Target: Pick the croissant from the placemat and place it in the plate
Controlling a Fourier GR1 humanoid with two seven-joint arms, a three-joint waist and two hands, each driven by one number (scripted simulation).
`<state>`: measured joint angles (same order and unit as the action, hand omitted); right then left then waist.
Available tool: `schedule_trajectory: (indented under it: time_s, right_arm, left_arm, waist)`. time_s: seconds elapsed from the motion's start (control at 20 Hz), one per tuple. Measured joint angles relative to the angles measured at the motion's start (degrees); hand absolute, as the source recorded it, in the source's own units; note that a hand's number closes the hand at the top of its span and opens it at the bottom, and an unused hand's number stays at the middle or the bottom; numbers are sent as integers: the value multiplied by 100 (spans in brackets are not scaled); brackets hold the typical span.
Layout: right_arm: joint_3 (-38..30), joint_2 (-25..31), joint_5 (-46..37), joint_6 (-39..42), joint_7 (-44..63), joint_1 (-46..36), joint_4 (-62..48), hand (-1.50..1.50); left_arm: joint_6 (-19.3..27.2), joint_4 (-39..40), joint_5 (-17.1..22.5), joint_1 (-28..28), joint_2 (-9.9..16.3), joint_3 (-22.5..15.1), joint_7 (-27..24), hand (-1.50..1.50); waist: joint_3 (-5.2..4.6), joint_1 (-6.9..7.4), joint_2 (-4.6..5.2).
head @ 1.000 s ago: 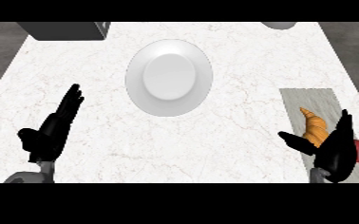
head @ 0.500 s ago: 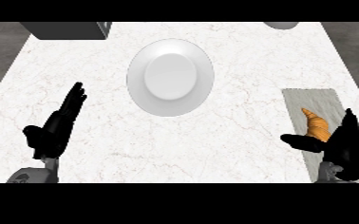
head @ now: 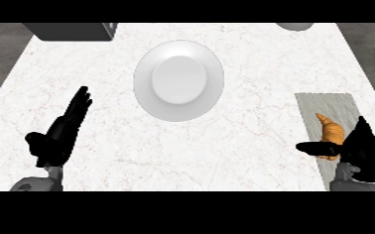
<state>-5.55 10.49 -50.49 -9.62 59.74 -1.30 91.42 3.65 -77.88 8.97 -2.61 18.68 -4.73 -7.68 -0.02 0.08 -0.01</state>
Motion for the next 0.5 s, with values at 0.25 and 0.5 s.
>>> schedule_trajectory:
  time_s: [0.25,0.5]
  right_arm:
    - [-141,-39,38,9,-198,23,-351,-150]
    - [-318,31,-71,82,-183,-327,-895,-150]
  left_arm:
    - [-183,97,-100,-34,-39,207,-30,0]
    - [-269,77,-183,-44,-77,339,44,0]
  waist:
    - [-5,-3,-3]
    - [-10,7,-4]
